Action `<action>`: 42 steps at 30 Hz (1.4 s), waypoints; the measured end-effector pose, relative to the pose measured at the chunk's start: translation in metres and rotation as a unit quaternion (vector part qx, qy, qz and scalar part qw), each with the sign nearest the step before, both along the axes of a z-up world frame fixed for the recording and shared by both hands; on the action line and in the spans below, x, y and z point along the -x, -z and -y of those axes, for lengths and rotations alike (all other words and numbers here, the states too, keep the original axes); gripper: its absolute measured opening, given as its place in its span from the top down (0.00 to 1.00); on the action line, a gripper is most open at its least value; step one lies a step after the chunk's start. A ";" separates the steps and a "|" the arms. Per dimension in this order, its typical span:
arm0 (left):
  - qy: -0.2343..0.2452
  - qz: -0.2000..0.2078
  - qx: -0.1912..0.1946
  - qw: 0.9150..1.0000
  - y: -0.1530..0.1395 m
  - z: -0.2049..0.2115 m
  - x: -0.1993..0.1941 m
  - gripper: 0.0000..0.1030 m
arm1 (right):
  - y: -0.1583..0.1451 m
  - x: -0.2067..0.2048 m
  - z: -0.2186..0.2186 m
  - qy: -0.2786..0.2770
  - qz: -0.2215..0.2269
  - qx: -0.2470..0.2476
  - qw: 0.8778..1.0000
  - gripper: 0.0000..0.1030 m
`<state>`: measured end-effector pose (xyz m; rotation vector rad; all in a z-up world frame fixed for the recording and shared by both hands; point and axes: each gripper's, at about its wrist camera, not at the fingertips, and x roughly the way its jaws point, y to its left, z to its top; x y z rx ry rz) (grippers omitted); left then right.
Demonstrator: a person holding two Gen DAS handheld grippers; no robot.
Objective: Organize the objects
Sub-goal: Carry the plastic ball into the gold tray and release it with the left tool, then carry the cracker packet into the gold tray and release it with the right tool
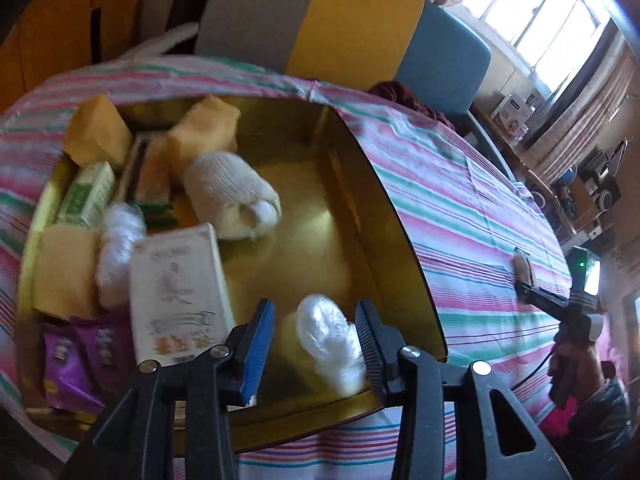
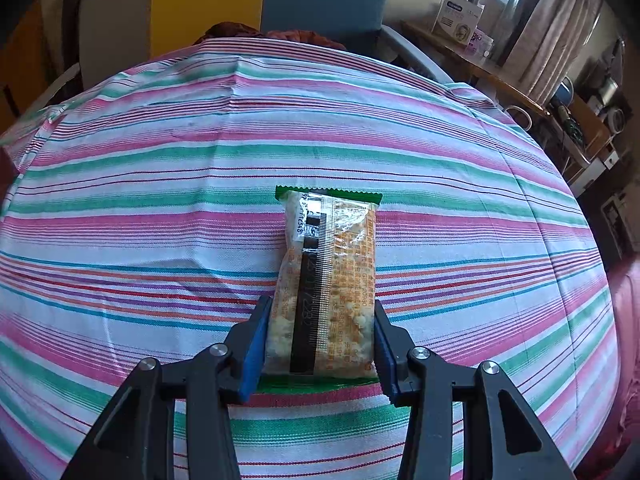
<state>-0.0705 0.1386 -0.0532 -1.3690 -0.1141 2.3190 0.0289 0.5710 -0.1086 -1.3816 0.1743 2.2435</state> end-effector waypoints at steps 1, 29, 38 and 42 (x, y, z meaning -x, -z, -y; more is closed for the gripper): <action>-0.002 -0.013 0.004 1.000 -0.004 0.002 -0.003 0.59 | 0.000 0.000 0.000 0.000 0.000 -0.001 1.000 0.55; -0.108 -0.097 0.023 0.989 -0.029 0.094 -0.023 0.59 | -0.103 0.073 0.246 -0.212 -0.117 0.126 0.962 0.55; -0.123 -0.087 0.020 0.988 -0.022 0.112 -0.021 0.59 | -0.077 0.123 0.339 -0.262 -0.085 0.144 0.951 0.55; -0.130 -0.082 0.021 0.988 -0.018 0.117 -0.020 0.59 | -0.057 0.133 0.348 -0.263 -0.053 0.139 0.953 0.54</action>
